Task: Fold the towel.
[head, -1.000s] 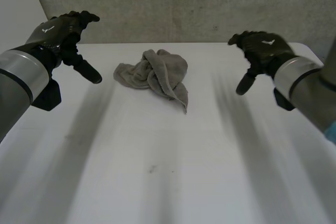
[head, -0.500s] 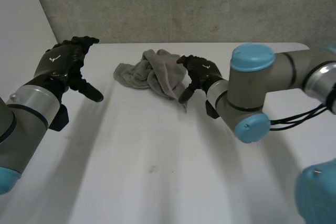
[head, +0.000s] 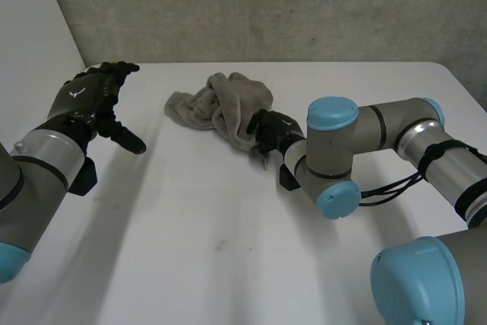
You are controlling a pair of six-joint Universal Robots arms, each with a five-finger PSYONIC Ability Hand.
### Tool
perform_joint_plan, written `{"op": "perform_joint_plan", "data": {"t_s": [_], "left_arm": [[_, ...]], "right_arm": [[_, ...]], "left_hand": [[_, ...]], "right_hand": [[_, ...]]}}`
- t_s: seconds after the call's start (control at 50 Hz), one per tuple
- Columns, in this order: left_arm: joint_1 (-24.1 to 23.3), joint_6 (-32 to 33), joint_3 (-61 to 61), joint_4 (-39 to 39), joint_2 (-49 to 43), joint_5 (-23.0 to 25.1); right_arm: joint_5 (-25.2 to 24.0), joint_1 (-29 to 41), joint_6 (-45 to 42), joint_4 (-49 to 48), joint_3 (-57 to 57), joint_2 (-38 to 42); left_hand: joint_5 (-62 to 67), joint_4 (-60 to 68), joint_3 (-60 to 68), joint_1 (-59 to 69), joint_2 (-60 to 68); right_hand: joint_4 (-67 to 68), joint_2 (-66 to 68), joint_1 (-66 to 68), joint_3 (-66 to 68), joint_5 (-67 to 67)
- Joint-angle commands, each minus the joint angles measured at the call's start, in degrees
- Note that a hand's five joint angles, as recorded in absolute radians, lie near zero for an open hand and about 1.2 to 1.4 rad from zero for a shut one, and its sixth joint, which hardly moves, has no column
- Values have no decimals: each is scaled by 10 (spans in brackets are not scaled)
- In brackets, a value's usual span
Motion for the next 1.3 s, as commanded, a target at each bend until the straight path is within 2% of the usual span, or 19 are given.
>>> {"op": "perform_joint_plan", "data": {"t_s": [0.02,0.18,0.22,0.24,0.28,0.34,0.38,0.44,0.48,0.54,0.56,0.58,0.64,0.72,0.86,0.92,1.1,1.18,1.3], "left_arm": [[0,0,0,1,0,0],[0,0,-2,1,0,0],[0,0,-4,1,0,0],[0,0,-6,2,1,0],[-1,0,-7,1,1,0],[-2,0,-8,2,1,0],[-2,0,-9,2,1,0],[-3,0,-9,2,-1,0],[-4,0,-10,2,-3,0],[-5,0,-9,1,-6,0],[-6,1,-9,1,-13,1],[-6,1,-9,1,-13,1],[-9,4,-8,2,-28,0],[-14,4,-1,5,-54,2],[-28,7,51,53,-130,11],[-36,7,99,68,-181,23],[-58,9,284,65,-357,86],[-64,21,337,61,-403,103],[-77,91,445,23,-493,124]], "right_arm": [[28,2,-9,7,-2,-13],[16,16,-138,65,71,-124],[-12,12,-186,70,145,-194],[-12,12,-186,70,145,-195],[-46,11,-224,67,242,-273],[-62,11,-239,66,291,-313],[-87,8,-274,66,387,-385],[-97,-1,-296,66,437,-419],[-112,-29,-376,69,558,-493],[-118,-36,-419,74,601,-521],[-121,-44,-474,76,653,-557],[-121,-44,-474,76,653,-557],[-126,-101,-596,74,778,-645],[-133,-150,-631,69,826,-675],[-200,-218,-630,49,867,-683],[-212,-232,-624,33,872,-683],[-211,-237,-571,-45,896,-682],[-211,-235,-566,-63,905,-681],[-209,-231,-566,-68,906,-677]], "left_hand": [[-15,5,6,4,6],[-15,5,6,4,6],[-15,5,6,4,6],[-15,5,6,4,6],[-15,5,6,4,6],[-15,5,6,4,6],[-15,5,6,4,6],[-15,5,6,4,6],[-15,5,6,4,6],[-15,5,6,4,6],[-15,5,6,4,6],[-15,5,6,4,6],[-13,7,7,6,8],[-1,19,19,18,19],[33,52,53,51,53],[86,106,107,105,107],[103,123,123,122,124],[105,125,125,124,125],[105,125,125,124,125]], "right_hand": [[161,147,159,176,162],[161,147,159,176,162],[161,147,159,176,162],[161,147,159,176,162],[161,147,159,176,162],[161,147,159,176,162],[161,147,159,176,162],[161,147,159,176,162],[161,147,159,176,162],[161,147,159,176,162],[161,147,159,176,162],[161,147,159,176,162],[161,147,159,176,162],[161,147,159,176,162],[161,147,159,176,162],[161,147,159,176,162],[161,147,159,176,162],[161,147,159,176,162],[161,147,159,176,162]]}}
